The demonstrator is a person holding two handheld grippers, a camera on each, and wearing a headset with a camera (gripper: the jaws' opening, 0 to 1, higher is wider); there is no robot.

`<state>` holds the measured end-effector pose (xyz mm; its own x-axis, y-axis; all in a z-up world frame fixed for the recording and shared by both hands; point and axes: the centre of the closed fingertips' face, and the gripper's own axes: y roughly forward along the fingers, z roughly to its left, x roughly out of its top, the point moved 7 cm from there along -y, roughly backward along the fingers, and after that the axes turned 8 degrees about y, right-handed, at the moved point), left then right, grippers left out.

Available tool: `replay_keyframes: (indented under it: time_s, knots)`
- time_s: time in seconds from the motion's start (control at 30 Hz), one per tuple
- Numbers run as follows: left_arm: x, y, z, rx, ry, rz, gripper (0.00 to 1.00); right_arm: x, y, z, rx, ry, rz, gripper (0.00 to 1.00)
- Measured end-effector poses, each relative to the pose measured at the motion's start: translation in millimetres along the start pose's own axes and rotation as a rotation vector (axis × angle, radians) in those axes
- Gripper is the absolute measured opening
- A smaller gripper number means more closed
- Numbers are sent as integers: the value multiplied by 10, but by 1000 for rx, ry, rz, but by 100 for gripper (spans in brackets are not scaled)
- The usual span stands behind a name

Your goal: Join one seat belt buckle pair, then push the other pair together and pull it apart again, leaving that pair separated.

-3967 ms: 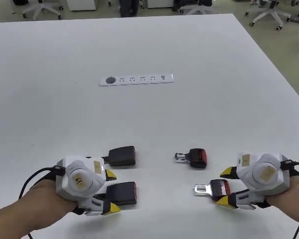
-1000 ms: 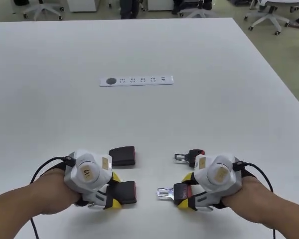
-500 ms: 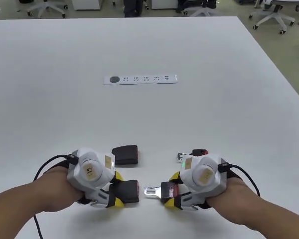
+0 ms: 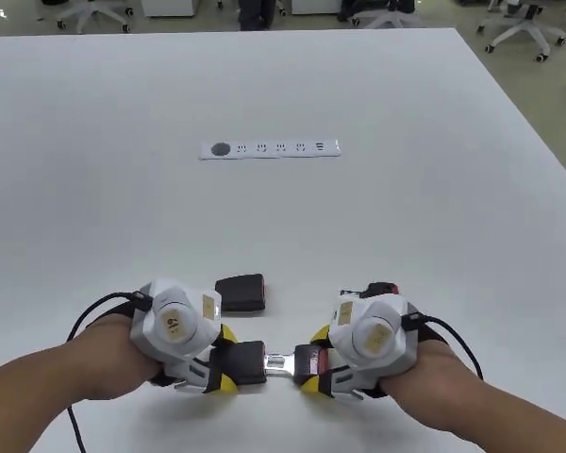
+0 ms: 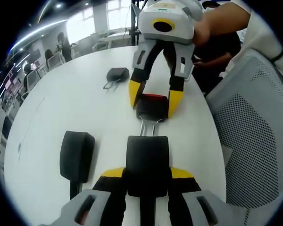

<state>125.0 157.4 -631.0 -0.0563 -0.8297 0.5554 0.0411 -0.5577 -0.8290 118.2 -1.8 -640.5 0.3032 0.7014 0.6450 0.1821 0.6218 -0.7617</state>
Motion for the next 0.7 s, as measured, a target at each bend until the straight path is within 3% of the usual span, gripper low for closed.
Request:
replay_keyframes:
  time_s: [0.63,0.7]
  knots:
    - [11,25,15,-15,30,0,34,77,48,30,46,-38,-17,34]
    - [6,23,22,-18,32,10,34,87,61,18,49,-45,-1,34]
